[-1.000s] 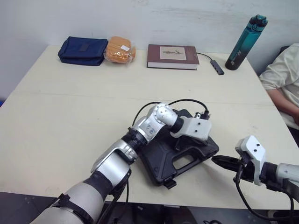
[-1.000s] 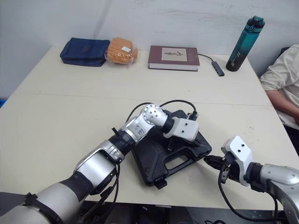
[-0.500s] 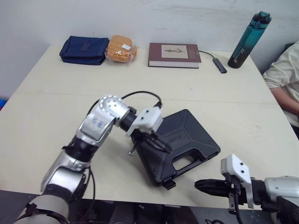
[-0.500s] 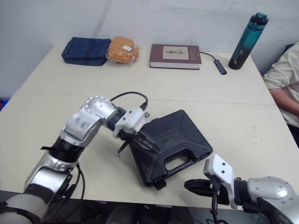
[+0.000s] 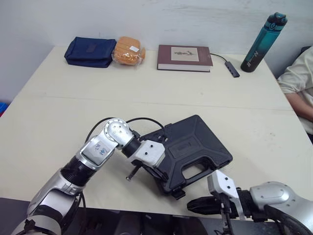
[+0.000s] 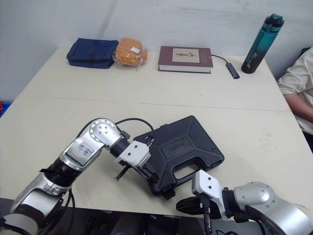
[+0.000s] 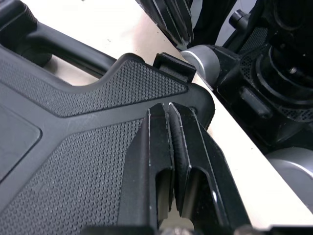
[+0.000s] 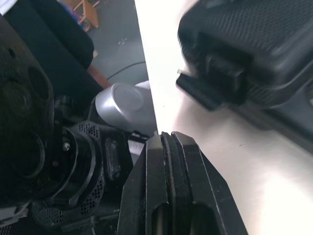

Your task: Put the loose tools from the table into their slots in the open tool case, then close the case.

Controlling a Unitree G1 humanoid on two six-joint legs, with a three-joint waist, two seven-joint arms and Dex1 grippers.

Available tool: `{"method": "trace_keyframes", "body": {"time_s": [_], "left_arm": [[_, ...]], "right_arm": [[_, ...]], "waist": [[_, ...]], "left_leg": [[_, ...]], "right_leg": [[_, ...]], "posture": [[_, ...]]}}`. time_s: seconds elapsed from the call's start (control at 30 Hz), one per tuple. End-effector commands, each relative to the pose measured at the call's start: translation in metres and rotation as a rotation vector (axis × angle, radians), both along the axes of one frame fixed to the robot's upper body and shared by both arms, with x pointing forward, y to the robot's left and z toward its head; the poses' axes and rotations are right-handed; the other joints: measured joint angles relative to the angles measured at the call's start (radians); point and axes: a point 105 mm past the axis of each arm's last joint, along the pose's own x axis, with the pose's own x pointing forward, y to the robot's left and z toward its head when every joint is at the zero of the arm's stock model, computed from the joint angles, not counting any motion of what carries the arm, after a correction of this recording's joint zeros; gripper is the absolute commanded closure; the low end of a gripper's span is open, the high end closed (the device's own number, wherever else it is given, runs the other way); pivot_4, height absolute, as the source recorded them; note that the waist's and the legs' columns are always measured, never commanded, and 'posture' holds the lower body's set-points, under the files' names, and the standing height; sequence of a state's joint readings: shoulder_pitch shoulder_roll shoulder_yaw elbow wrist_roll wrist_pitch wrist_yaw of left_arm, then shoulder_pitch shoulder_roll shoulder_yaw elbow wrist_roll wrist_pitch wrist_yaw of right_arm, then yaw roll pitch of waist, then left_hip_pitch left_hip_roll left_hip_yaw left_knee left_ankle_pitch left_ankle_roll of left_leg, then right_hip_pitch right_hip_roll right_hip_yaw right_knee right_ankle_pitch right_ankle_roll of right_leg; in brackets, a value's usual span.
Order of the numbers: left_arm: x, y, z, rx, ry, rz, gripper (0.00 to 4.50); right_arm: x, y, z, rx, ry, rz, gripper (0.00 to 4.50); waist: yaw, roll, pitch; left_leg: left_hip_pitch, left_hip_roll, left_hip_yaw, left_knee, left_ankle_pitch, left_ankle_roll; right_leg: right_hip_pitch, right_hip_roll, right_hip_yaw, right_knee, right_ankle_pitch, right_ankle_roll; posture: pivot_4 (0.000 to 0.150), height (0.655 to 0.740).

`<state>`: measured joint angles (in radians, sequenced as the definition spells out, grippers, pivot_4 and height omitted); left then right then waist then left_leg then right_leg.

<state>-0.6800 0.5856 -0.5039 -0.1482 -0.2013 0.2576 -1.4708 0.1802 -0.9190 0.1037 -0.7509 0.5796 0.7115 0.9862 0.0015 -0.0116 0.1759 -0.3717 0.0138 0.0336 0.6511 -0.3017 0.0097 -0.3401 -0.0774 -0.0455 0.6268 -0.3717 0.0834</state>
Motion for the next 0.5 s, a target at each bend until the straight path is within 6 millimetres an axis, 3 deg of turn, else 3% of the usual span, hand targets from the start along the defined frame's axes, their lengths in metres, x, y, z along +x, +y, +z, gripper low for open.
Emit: {"method": "trace_keyframes", "body": {"time_s": [0.03,0.23,0.5], "left_arm": [[0.000,0.000,-0.017,0.064,-0.049,0.007,4.45],[0.000,0.001,-0.027,0.100,-0.089,-0.004,4.45],[0.001,0.001,-0.035,0.120,-0.099,0.000,4.45]], "right_arm": [[0.003,0.005,-0.003,0.017,-0.032,0.010,4.50],[0.010,0.014,-0.003,0.061,-0.058,0.004,4.50],[0.022,0.024,0.013,0.134,-0.103,-0.039,4.50]], "waist": [[0.000,0.000,0.000],[0.000,0.000,0.000],[0.000,0.001,-0.002]], "left_leg": [[0.000,0.000,0.000,0.000,0.000,0.000],[0.001,0.000,0.000,0.000,0.000,0.000],[0.002,0.000,0.000,0.000,0.000,0.001]], "right_leg": [[0.000,0.000,0.000,0.000,0.000,0.000],[0.001,0.000,0.000,0.000,0.000,0.000],[0.002,-0.001,0.000,0.000,0.000,0.000]], "posture": [[0.150,0.7400],[0.150,0.7400],[0.150,0.7400]]}}
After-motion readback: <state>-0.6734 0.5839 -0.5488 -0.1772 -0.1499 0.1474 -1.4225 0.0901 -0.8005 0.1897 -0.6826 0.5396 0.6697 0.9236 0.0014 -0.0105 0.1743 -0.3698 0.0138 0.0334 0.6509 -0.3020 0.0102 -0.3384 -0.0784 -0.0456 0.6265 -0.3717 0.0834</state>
